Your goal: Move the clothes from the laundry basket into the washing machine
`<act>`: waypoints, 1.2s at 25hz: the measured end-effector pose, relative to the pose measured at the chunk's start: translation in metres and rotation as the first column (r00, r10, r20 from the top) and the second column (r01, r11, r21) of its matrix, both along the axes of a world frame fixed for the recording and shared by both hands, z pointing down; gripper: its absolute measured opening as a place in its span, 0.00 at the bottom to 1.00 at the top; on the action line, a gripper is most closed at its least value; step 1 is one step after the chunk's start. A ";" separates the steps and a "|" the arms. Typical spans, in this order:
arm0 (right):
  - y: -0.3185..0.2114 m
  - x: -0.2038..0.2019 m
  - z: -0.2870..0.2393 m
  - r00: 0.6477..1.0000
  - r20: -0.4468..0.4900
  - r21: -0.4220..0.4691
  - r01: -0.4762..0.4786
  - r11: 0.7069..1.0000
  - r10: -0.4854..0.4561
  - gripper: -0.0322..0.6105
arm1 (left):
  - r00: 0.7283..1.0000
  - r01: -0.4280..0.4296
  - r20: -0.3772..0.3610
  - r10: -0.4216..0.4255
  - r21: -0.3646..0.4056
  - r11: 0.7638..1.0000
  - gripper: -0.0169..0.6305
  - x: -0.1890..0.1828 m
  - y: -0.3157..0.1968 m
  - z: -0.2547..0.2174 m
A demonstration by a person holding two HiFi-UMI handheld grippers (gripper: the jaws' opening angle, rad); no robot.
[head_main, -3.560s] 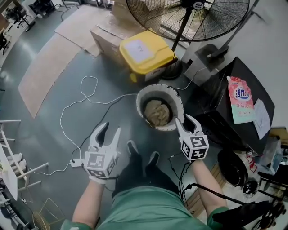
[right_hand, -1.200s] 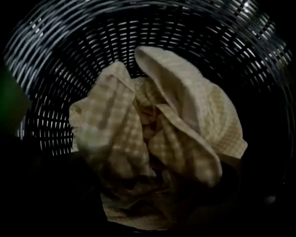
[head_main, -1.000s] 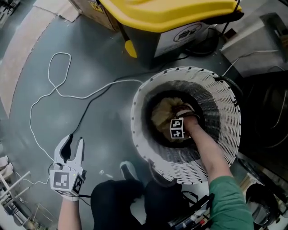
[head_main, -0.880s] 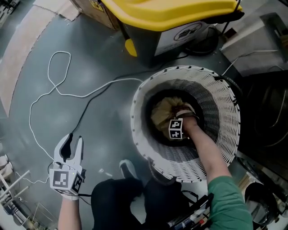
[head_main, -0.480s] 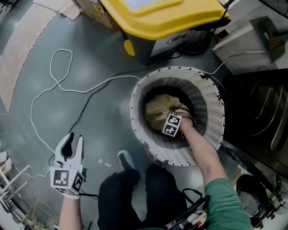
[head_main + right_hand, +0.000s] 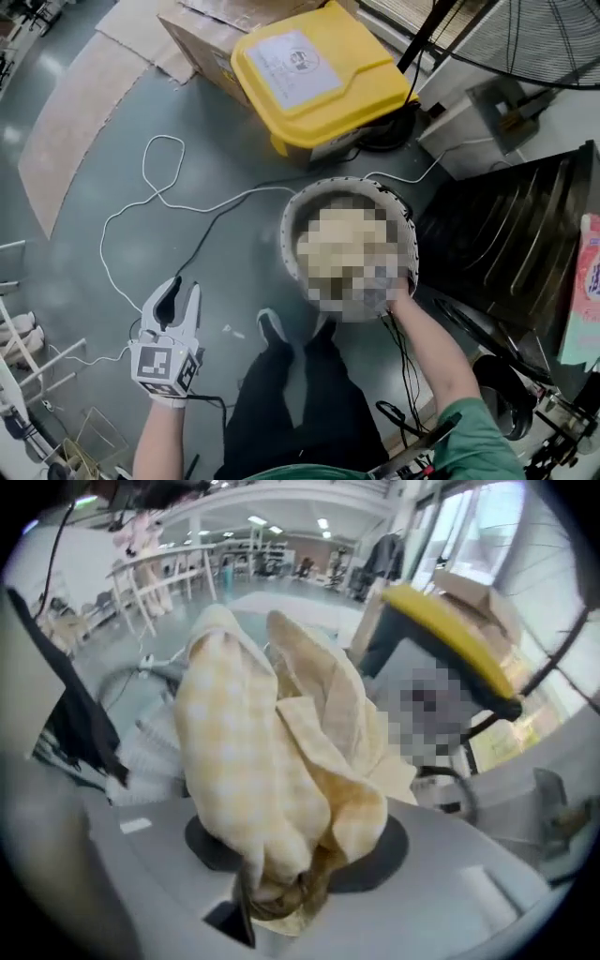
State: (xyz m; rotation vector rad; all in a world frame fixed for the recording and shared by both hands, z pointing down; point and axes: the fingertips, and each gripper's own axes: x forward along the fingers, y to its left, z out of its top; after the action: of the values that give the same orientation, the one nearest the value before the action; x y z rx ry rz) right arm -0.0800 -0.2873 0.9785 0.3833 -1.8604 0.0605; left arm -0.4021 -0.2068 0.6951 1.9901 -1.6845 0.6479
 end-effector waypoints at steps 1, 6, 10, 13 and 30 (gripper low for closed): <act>-0.002 0.005 -0.032 0.999 0.029 0.008 -0.039 0.999 0.039 0.33 | 1.000 -0.003 -0.002 0.003 0.011 1.000 0.22 0.006 -0.003 -0.022; 0.006 0.024 -0.181 0.955 0.192 0.028 -0.236 0.971 0.227 0.34 | 1.000 -0.015 0.022 0.014 0.056 0.998 0.22 0.029 -0.009 -0.127; 0.022 0.030 -0.287 0.889 0.304 -0.025 -0.352 0.936 0.342 0.34 | 0.999 -0.037 0.038 0.034 0.100 0.994 0.22 0.049 -0.018 -0.201; 0.039 0.032 -0.356 0.860 0.362 -0.041 -0.371 0.928 0.360 0.34 | 0.998 -0.045 0.041 0.040 0.136 0.990 0.22 0.063 -0.019 -0.250; 0.092 0.029 -0.555 0.688 0.581 0.066 -0.572 0.817 0.435 0.33 | 0.990 -0.107 -0.059 0.128 0.273 0.956 0.21 0.089 0.002 -0.346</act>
State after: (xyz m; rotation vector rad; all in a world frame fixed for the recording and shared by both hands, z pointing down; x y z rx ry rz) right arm -0.0509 -0.1956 0.4235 1.1627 -2.2736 0.3583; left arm -0.3129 -0.2047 0.3496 2.2870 -1.6933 0.3919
